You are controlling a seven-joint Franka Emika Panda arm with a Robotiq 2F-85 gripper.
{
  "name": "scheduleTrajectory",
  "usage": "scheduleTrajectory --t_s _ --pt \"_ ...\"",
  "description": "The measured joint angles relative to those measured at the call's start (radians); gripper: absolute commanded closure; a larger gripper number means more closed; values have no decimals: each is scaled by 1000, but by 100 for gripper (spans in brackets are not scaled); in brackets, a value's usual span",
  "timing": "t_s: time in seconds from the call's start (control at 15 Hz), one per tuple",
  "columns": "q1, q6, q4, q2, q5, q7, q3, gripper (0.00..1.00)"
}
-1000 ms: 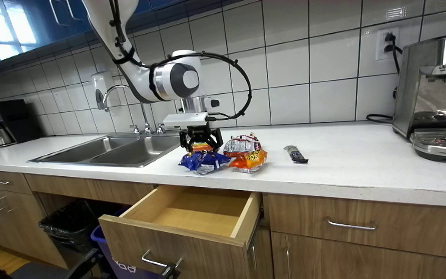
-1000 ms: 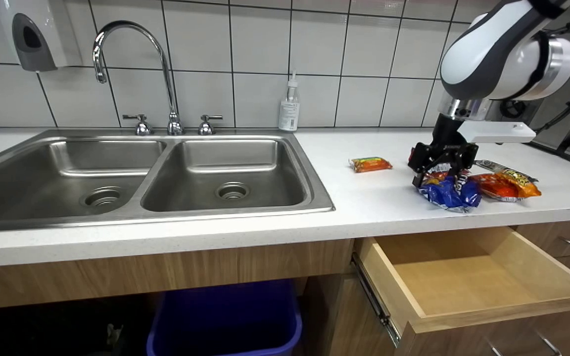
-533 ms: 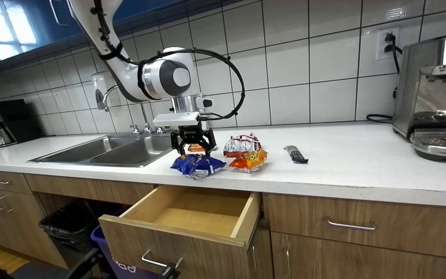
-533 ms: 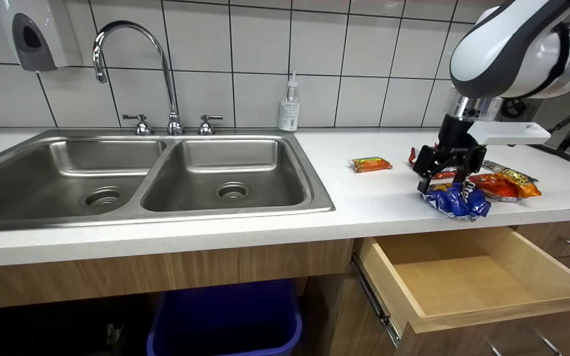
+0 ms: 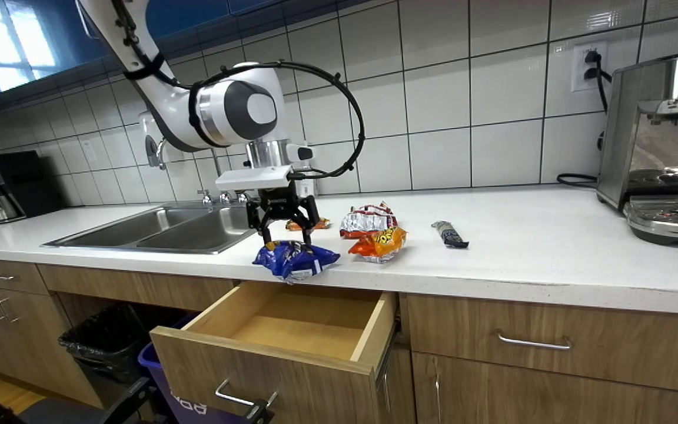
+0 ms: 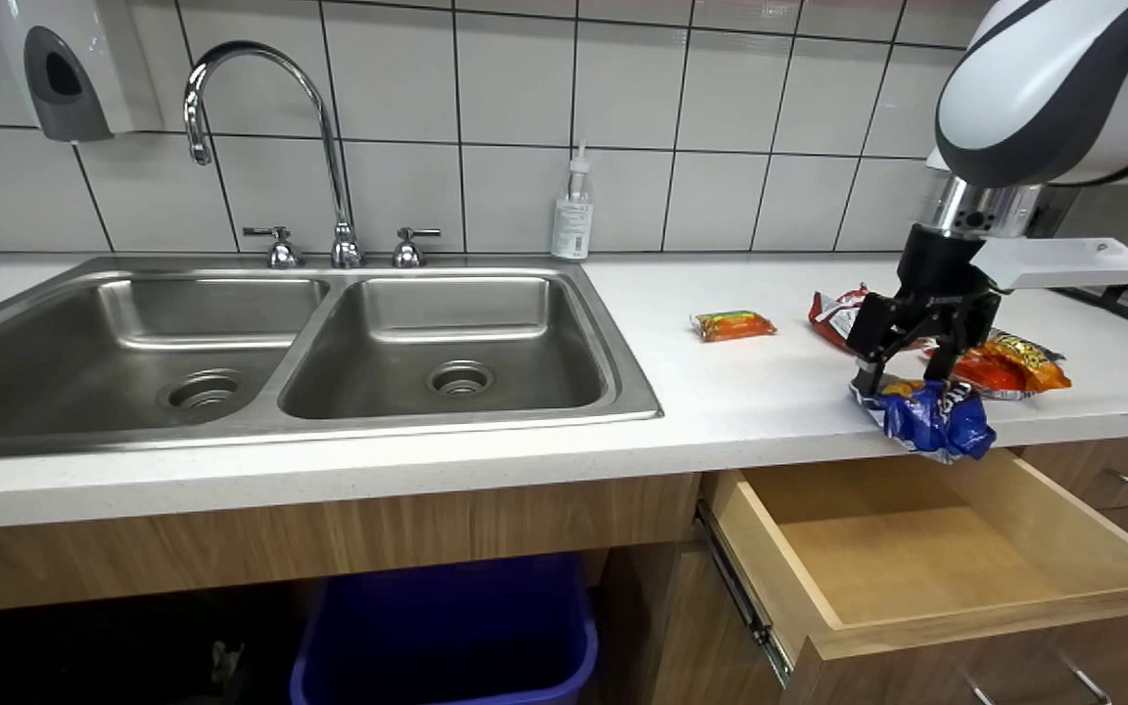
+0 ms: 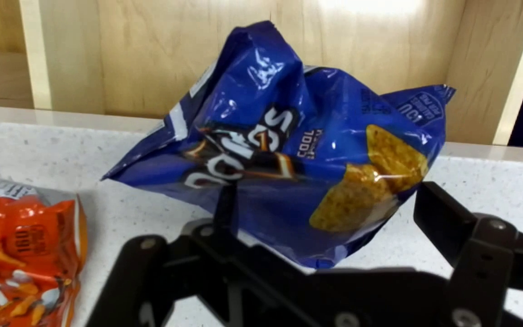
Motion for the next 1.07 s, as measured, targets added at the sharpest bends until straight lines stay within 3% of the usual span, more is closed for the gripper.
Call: scheduleTrajectory --t_s 0.53,1.07 --pt "0 0 -98 -91 -4 0 -5 0" --pt "-2 0 -125 -147 -4 0 -17 0"
